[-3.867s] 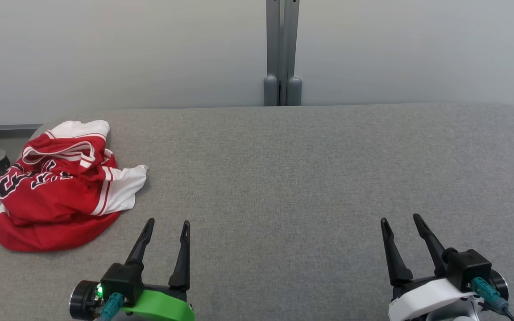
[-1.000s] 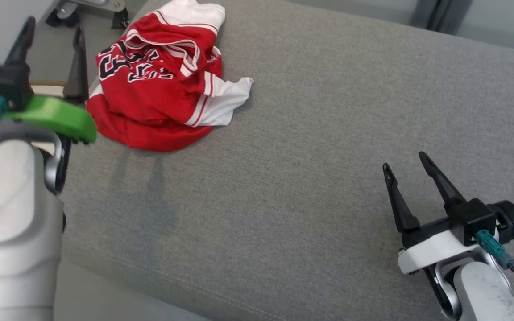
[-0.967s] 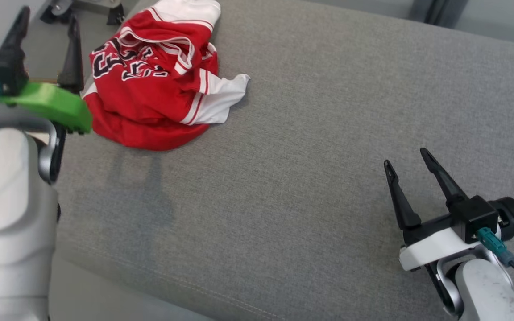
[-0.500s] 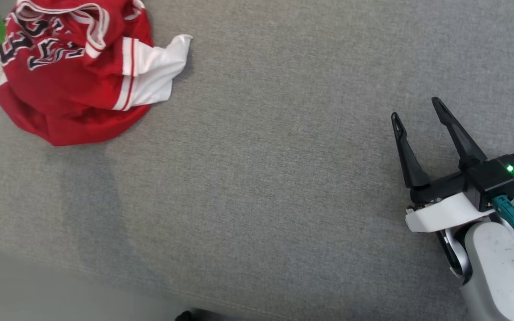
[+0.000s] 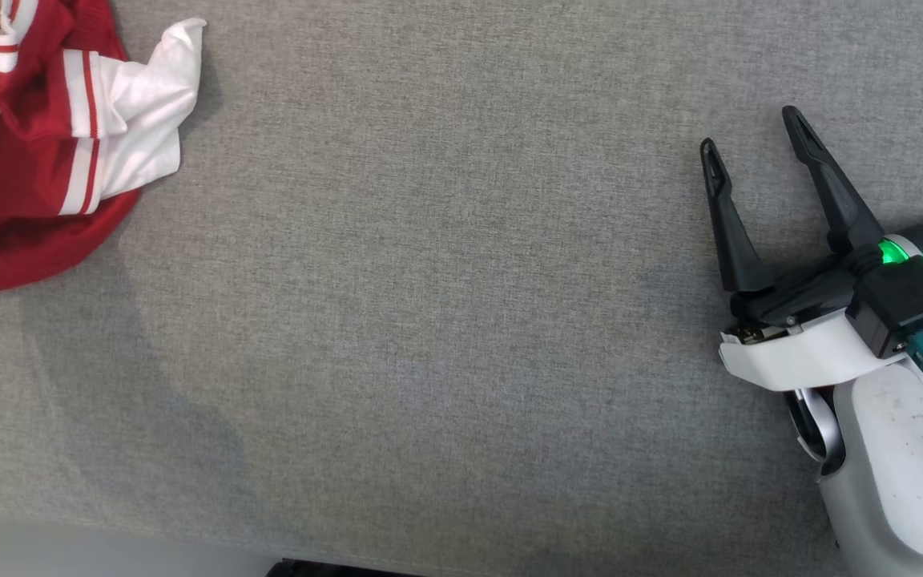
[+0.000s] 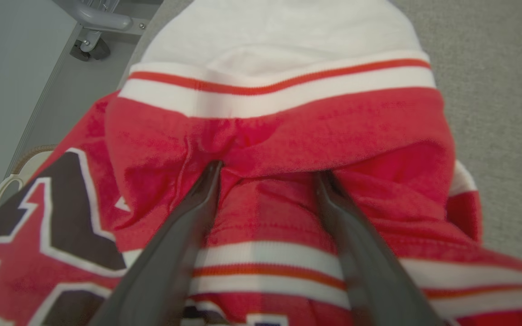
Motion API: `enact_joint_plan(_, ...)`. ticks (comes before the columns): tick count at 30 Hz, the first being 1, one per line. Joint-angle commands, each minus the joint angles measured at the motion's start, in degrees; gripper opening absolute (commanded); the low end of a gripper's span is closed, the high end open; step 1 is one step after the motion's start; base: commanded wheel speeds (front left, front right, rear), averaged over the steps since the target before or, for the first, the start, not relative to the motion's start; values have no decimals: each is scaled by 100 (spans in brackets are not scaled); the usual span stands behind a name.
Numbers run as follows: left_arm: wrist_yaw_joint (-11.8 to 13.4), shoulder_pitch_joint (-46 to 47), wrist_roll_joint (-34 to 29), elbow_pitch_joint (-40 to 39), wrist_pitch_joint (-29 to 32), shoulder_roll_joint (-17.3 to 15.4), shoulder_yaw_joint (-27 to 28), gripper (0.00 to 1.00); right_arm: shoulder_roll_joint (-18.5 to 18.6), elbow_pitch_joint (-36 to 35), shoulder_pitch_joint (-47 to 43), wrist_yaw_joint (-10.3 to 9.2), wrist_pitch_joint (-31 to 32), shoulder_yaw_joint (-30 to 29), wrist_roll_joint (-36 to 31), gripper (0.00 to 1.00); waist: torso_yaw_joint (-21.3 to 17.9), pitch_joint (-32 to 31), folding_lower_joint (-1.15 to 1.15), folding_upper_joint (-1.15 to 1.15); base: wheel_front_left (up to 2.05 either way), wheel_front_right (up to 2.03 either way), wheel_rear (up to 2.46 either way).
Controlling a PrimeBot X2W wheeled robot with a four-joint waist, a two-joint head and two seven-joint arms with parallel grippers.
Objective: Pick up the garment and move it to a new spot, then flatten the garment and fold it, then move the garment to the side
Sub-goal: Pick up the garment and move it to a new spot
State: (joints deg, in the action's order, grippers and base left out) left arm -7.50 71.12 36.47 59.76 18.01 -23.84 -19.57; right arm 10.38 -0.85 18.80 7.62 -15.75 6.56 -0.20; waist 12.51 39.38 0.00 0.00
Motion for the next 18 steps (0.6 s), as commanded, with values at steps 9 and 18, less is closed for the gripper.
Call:
enact_joint_plan(9,8,22,220,-157,-974,-203,-373,0,45,581,-183,-24,112,-133,38,100,-88,-137,0,0,0,0,0)
enact_joint_plan(18,7,23,406,-870,-1758,-393,-1069,0,-222,546,-338,-16,66,-99,157,100,-24,-921,0,0,0,0,0)
